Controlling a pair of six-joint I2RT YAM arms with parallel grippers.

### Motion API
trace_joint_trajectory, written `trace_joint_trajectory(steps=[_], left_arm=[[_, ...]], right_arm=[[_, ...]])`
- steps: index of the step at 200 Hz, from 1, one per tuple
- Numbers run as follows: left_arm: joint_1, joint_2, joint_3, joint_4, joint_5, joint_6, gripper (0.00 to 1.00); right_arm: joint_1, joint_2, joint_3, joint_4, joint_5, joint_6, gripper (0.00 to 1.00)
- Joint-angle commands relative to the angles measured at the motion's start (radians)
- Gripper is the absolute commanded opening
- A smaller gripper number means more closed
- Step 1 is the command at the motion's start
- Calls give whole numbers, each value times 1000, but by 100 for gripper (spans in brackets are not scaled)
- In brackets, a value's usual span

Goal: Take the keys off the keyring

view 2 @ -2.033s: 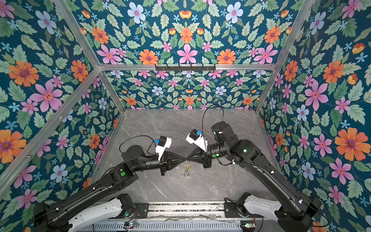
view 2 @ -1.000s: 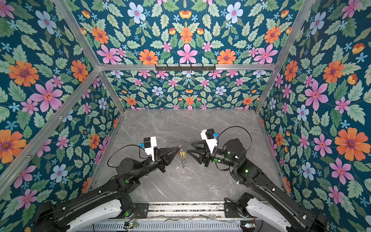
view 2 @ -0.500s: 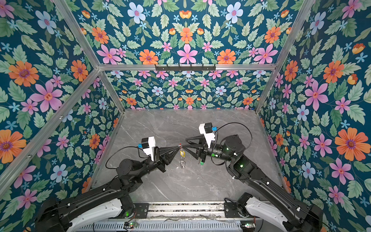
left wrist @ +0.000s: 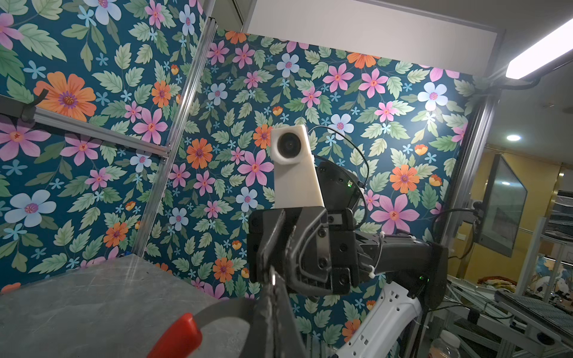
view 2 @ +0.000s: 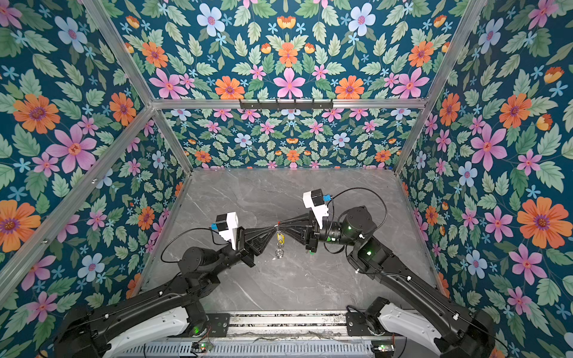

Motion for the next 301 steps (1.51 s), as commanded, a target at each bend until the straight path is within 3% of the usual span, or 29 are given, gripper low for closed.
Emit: trace_joint_trajectory(steps=[1, 43, 74, 102, 127, 153, 197, 236, 301], left_arm=[[1, -1, 0, 48, -3, -7, 0], [0, -4, 3, 50, -6, -5, 0], [0, 2, 6, 44, -7, -7, 0], [0, 1, 15, 16, -6, -16, 0], [0, -49, 20, -89, -9, -24, 29], [2, -127, 38, -284, -2, 1, 39], [3, -117, 174, -601, 130, 37, 39], [4, -102, 255, -778, 147, 71, 39], [3, -28, 334, -917, 203, 96, 34]], right_arm=[[1, 5, 5, 30, -26, 14, 16], [1, 4, -7, 23, -16, 14, 16], [0, -9, -5, 11, -12, 1, 0], [1, -26, 12, -44, -12, -31, 0], [0, -35, 93, -298, -11, -146, 0], [1, -9, 223, -650, 1, -333, 0], [0, 44, 355, -975, 39, -518, 0], [19, 82, 429, -1081, 57, -587, 0], [65, 133, 508, -1170, 122, -641, 0]])
